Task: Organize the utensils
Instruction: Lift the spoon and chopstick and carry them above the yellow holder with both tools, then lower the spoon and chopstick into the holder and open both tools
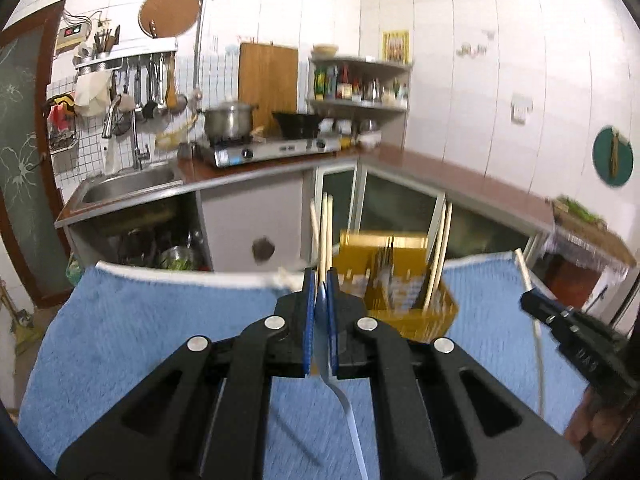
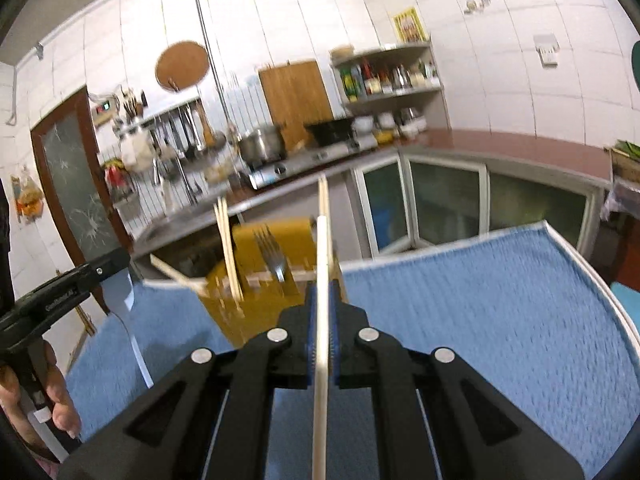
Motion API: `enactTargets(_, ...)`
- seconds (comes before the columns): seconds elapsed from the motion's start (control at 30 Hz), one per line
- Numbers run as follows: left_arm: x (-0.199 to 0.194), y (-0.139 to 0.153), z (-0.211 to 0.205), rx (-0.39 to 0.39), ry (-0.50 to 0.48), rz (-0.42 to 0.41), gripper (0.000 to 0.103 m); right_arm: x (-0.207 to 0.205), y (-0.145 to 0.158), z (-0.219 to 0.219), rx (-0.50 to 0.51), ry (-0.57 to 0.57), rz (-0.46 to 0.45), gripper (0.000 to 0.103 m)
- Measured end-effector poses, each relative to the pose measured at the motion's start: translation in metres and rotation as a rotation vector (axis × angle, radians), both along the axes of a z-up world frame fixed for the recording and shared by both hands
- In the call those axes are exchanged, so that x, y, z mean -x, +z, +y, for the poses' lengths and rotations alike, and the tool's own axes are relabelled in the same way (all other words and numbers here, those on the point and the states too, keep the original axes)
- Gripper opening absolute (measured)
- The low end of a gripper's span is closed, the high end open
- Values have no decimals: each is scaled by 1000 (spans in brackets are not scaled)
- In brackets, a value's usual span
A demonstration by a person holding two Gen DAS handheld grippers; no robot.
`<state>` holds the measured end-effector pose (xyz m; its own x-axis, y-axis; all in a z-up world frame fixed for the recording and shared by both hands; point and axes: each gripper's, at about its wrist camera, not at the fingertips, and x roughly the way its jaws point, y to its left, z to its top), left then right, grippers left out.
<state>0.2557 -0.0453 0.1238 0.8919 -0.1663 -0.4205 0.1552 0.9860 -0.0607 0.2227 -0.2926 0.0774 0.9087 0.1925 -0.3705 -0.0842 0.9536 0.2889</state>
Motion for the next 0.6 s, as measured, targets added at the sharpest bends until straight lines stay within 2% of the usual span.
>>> enactTargets(0.27, -25, 48, -11, 5, 36, -183, 4, -25, 43, 9, -53, 9, -220, 6)
enactTargets(0.37, -38, 55, -13, 8, 60, -234, 4, -41, 51, 9, -92, 17, -284, 6)
enactTargets(0.6, -64, 55, -17, -9, 105, -342, 4, -59, 50, 16, -110, -16, -401, 6)
